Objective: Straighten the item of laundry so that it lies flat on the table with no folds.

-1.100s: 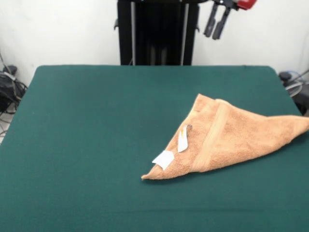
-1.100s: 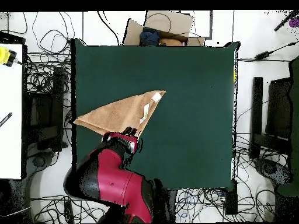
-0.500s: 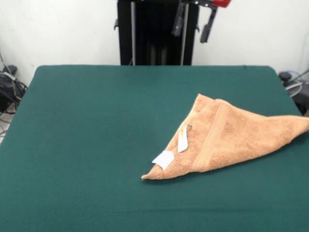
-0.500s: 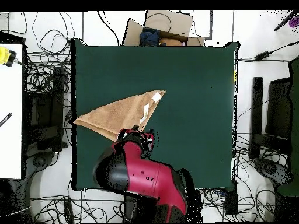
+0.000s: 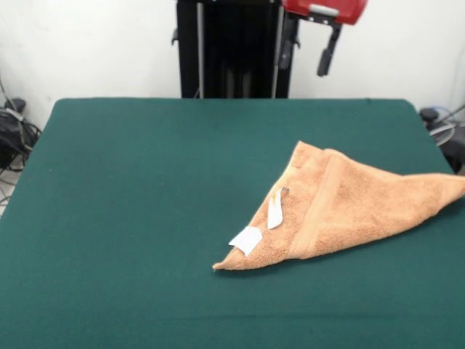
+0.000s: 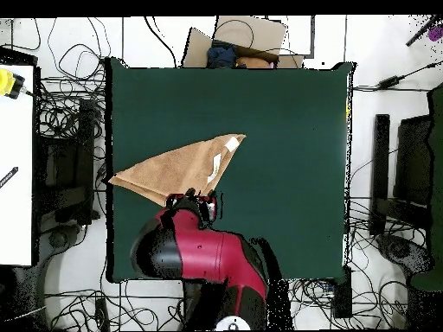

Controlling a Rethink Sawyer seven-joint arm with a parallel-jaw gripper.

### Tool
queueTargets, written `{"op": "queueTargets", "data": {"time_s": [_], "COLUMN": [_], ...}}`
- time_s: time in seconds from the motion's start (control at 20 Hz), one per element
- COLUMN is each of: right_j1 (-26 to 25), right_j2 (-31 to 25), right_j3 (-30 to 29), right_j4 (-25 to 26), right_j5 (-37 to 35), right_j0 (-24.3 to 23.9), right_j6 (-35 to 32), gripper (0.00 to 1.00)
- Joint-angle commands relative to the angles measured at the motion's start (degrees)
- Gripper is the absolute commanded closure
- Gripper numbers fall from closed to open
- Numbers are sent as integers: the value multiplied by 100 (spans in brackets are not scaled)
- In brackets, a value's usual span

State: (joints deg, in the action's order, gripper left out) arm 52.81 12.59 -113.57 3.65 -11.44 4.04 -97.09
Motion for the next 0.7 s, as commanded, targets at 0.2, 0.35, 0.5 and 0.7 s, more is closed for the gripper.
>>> {"op": "queueTargets", "data": {"time_s": [0.2,0.35,0.5,0.7], "right_j1": [-708,-922,-1094,-1321], "right_j2": [-418,-269,-139,-48], "right_j3": [171,229,214,147], "right_j4": [375,353,322,296], "right_j5": [-430,-264,-69,254], "right_j0": [452,661,848,1012], "right_j6": [-469,-619,-755,-884], "gripper": [0,0,0,0]}}
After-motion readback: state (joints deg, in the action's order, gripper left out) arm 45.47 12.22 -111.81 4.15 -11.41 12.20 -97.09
